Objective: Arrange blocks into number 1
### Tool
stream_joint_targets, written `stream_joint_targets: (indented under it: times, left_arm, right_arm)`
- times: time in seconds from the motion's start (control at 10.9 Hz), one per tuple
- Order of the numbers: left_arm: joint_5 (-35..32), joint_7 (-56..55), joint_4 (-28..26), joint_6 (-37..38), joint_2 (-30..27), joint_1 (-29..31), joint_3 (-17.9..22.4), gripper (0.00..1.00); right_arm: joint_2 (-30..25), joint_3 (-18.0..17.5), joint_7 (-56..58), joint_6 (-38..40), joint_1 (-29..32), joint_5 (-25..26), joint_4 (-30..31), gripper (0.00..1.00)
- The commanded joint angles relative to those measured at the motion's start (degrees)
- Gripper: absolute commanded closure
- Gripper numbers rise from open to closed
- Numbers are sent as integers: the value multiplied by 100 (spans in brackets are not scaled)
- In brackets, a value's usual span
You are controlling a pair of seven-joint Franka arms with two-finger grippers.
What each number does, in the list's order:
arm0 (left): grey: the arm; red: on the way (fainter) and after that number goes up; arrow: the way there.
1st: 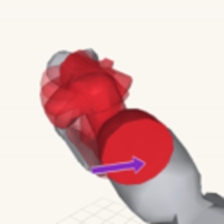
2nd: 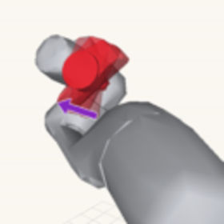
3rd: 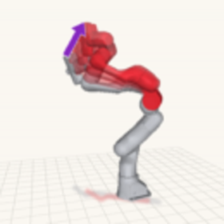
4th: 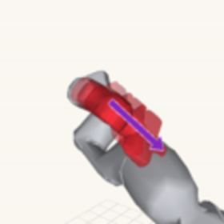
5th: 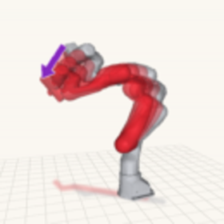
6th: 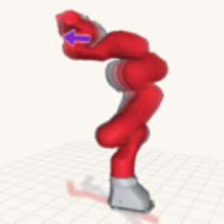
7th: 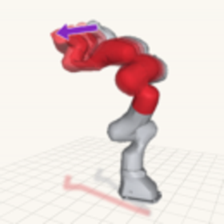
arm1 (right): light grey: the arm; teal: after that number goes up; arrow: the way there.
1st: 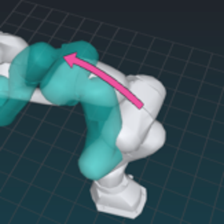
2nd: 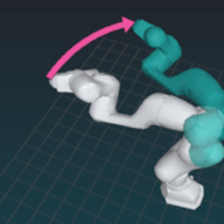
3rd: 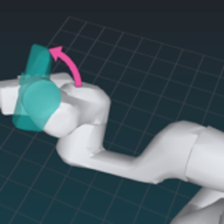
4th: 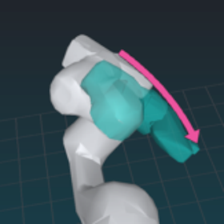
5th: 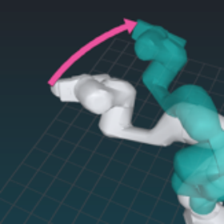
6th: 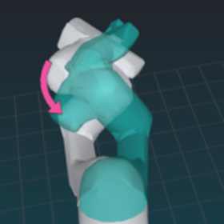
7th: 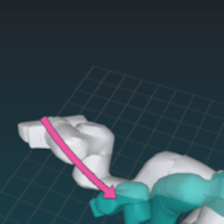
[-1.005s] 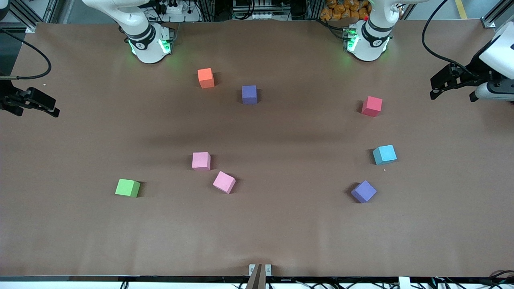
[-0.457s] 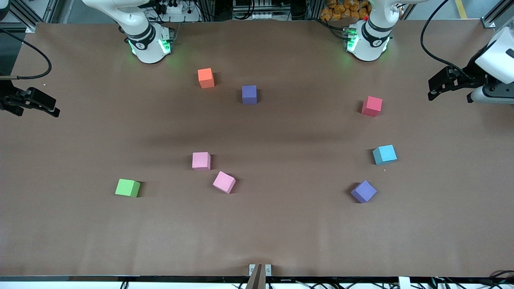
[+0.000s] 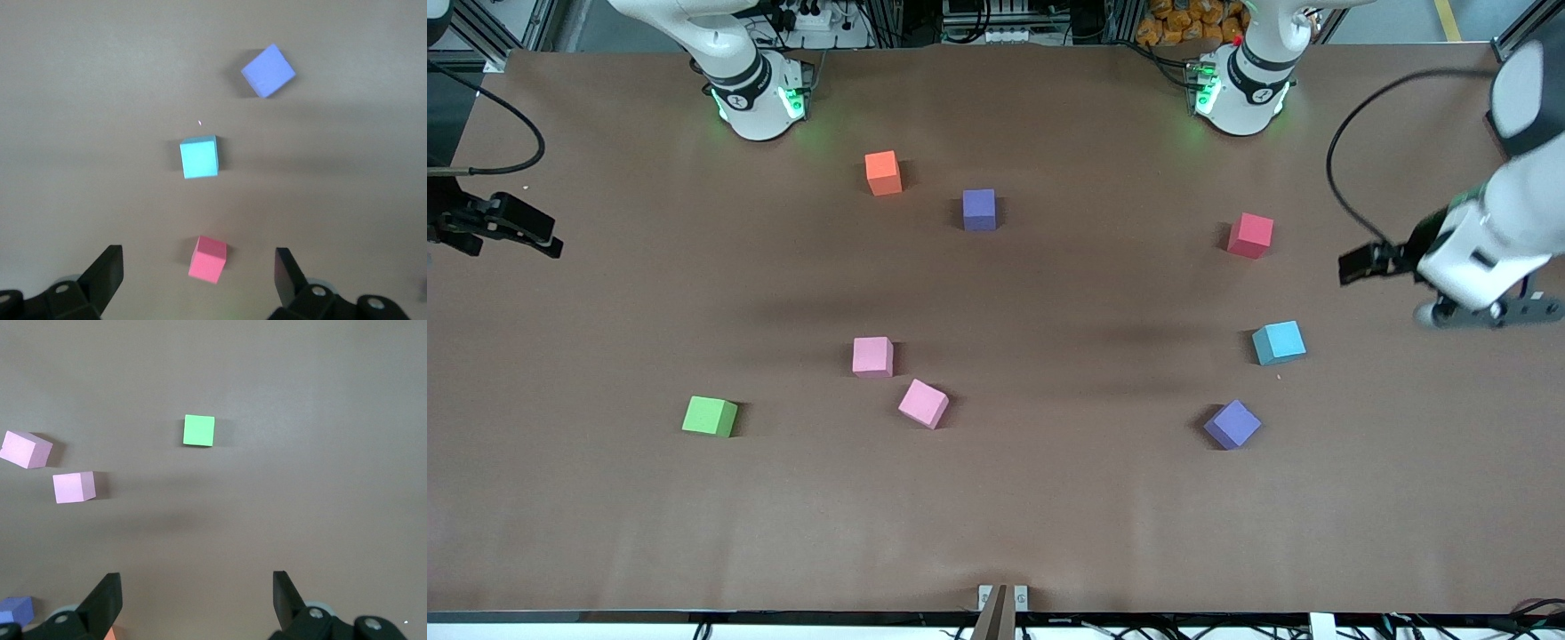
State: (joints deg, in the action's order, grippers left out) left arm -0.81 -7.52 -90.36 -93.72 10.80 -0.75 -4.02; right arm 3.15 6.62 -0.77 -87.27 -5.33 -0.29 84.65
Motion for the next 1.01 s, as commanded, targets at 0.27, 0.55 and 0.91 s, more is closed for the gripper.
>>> stream_joint_targets:
  times: [0.27,0.55,0.91]
  left_arm:
    - [-33,-74,-1438,-1672,-69,119,-46,0]
    - [-33,-136,-1642,-2036,175,49,-73,0]
    - [-33,-320,-1651,-2211,431,-144,-82,0]
  right_arm:
    - [167,-29,-82,123,-12,12,26,0]
    - [685,-29,-81,-122,-144,-207,26,0]
    - [1494,-29,-229,-1351,-249,-304,26,0]
